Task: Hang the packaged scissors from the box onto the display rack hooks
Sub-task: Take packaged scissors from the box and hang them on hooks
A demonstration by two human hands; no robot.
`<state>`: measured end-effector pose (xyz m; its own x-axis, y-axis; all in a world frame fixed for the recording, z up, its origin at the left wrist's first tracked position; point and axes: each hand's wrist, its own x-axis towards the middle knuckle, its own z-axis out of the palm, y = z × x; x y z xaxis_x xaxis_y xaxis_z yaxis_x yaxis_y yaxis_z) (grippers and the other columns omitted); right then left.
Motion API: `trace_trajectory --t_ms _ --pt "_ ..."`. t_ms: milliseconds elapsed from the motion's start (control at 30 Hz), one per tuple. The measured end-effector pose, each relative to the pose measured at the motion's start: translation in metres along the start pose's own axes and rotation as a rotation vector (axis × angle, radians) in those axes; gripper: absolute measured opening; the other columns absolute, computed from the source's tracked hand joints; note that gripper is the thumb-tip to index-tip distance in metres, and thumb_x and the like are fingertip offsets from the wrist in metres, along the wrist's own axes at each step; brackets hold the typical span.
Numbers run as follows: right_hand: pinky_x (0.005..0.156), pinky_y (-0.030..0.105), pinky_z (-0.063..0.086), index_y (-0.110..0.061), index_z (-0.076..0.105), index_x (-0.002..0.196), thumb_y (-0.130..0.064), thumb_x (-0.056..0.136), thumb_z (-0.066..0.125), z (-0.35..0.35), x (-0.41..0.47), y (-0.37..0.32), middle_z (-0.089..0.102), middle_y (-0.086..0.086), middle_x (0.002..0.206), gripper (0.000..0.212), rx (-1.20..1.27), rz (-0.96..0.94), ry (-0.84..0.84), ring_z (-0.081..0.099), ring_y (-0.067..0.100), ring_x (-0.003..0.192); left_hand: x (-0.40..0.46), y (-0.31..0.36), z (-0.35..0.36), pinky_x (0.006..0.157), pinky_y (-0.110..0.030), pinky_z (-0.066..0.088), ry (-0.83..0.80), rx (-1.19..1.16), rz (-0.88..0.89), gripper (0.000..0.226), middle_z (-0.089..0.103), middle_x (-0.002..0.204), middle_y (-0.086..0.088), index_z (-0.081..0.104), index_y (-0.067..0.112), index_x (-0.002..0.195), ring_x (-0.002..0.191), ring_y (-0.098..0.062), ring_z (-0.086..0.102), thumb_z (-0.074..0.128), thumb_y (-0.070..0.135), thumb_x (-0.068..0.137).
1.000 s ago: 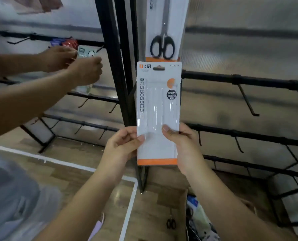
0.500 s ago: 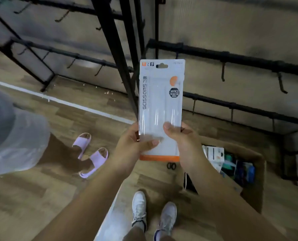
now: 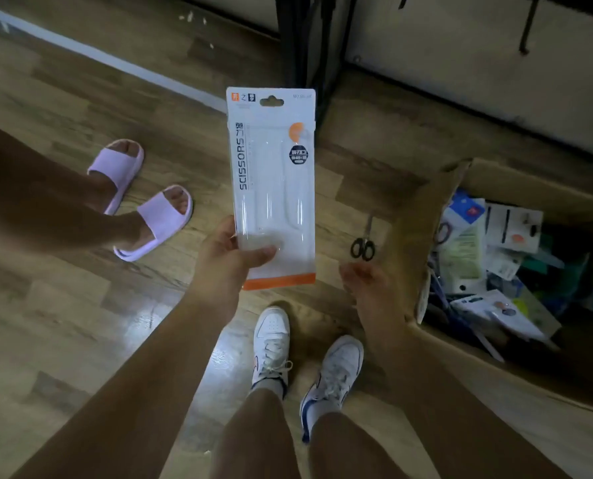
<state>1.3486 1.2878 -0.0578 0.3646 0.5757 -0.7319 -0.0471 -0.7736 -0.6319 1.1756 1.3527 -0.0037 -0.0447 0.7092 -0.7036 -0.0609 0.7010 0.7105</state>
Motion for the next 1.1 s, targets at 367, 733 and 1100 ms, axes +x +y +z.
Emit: trace_trajectory --t_ms 367,733,1100 --pt "0.063 0.025 0.043 -0.009 0.059 0.091 -0.008 0.089 0.053 0.04 0.223 0.1 0.056 0.01 0.082 0.006 -0.215 0.112 0.244 0.053 0.024 0.077 0.15 -0.127 0.019 0.083 -0.045 0.055 -0.075 0.072 -0.083 0.045 0.069 0.109 -0.005 0.061 0.019 0.113 0.101 -0.027 0.066 0.068 -0.003 0.075" --pt "0.098 0.049 0.042 -0.002 0.036 0.129 -0.027 0.081 0.073 0.031 0.306 0.12 0.04 0.02 0.135 0.065 -0.794 0.175 0.211 0.04 0.04 0.124 0.25 -0.169 0.037 0.091 -0.054 0.05 -0.086 0.104 -0.131 0.06 0.066 0.115 -0.007 0.058 0.021 0.121 0.104 -0.031 0.063 0.074 0.004 0.066" --pt "0.091 0.039 0.046 -0.002 0.047 0.124 -0.016 0.087 0.066 0.042 0.304 0.13 0.053 0.02 0.125 0.044 -0.644 0.131 0.146 0.052 0.035 0.114 0.25 -0.176 0.051 0.076 -0.041 0.055 -0.1 0.068 -0.186 0.055 0.066 0.112 -0.007 0.057 0.019 0.119 0.101 -0.031 0.063 0.068 -0.006 0.072"
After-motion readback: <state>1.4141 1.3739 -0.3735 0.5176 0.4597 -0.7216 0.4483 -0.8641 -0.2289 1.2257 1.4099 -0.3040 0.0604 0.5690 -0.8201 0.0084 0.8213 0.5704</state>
